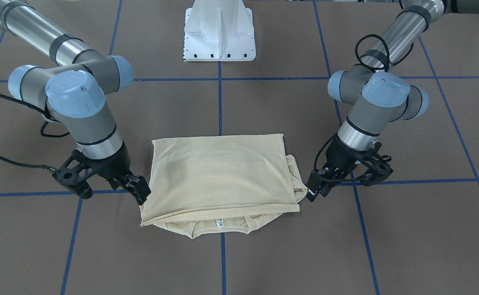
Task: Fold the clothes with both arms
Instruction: 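Release the hem at the collar and raise both grippers away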
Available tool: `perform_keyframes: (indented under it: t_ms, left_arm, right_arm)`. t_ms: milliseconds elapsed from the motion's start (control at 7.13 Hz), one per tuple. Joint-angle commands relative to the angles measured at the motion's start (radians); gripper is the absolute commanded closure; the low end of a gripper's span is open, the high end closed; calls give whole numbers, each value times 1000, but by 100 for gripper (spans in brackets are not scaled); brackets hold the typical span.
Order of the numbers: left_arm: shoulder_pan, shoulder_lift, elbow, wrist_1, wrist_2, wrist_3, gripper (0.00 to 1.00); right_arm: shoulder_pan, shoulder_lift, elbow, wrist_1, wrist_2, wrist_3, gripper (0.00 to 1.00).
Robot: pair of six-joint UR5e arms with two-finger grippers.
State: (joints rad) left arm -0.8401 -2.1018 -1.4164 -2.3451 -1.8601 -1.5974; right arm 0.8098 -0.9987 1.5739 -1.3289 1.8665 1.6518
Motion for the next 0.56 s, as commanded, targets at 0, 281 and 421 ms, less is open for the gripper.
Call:
perform_keyframes:
  t_ms: [0,281,421]
  left_arm:
    - [-22,55,-48,16,2,20,43]
    - [-19,100,-68,12,7,112,42]
    - [-16,104,-71,12,9,114,42]
  right_arm:
    - [-140,-164,184,52,-112,200,9]
    - [-285,-170,172,57,-289,324,11]
    - [-294,-176,170,57,-290,338,12]
